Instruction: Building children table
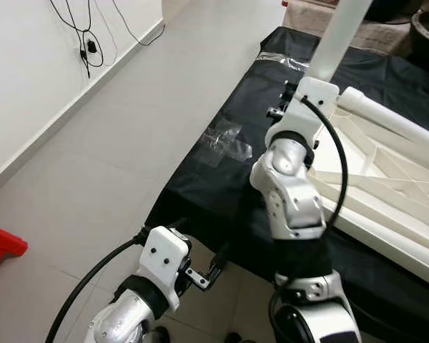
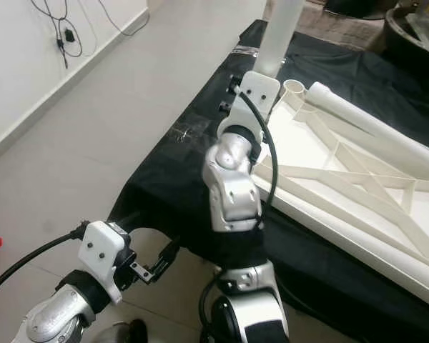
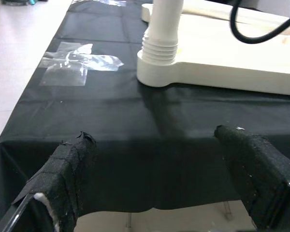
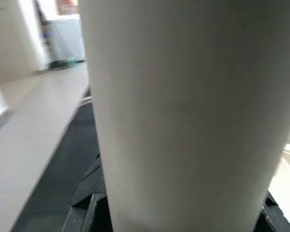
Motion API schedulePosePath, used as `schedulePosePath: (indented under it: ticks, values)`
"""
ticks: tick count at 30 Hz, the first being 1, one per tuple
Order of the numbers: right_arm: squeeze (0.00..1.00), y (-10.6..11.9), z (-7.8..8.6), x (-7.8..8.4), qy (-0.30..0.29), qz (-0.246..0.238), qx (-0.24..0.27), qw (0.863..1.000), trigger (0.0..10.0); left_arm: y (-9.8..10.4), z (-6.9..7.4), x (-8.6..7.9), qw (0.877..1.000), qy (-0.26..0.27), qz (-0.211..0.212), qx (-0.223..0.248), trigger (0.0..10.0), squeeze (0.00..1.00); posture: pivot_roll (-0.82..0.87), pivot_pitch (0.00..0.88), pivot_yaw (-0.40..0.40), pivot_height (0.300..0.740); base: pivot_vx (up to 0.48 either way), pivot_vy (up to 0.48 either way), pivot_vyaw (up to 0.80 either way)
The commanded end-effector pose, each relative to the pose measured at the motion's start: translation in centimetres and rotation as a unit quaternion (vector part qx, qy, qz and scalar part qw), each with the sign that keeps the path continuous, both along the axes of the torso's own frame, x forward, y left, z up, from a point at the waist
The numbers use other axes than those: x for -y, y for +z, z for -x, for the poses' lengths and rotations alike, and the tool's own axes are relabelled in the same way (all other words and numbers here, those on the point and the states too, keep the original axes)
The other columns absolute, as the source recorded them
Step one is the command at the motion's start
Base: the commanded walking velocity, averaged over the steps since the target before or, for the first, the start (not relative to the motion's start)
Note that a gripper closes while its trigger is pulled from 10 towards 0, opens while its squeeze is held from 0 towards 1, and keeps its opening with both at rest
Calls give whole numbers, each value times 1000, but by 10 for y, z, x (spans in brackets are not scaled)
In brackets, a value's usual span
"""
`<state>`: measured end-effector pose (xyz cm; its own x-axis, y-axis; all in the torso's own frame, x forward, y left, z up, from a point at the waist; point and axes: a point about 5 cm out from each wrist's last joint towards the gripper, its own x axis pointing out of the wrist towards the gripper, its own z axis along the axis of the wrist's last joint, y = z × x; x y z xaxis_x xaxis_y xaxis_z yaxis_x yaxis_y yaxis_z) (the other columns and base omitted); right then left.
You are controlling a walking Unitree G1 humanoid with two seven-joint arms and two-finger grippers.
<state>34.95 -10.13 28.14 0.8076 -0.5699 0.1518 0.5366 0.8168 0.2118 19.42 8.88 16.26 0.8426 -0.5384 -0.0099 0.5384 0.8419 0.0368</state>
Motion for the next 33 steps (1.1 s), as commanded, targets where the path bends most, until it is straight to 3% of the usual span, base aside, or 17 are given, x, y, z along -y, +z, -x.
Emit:
schedulePosePath:
  ticks: [1,7,17,18,33]
  values:
    - [0,-48,-2,-1,-29,-45,-107,993,10000,-5,1,0,1000,-3,-7,-9,10000,0,109,252,-59,740,0,0,0]
    - [0,-47,3,-9,-74,-60,-122,988,10000,-6,1,0,1000,-5,-8,-7,10000,0,116,251,-56,740,0,0,0]
    - [0,-50,6,-10,-77,-48,-125,988,10000,-8,0,1,1000,-9,-8,-7,10000,0,106,245,-55,740,0,0,0]
    - [1000,-52,5,-10,-69,-49,-123,989,10000,-8,0,1,1000,-9,-9,-7,10000,0,106,242,-53,740,0,0,0]
    - [1000,-53,7,1,-22,-34,-87,995,10000,-12,0,1,1000,-12,-9,-11,10000,0,98,218,-53,740,0,0,0]
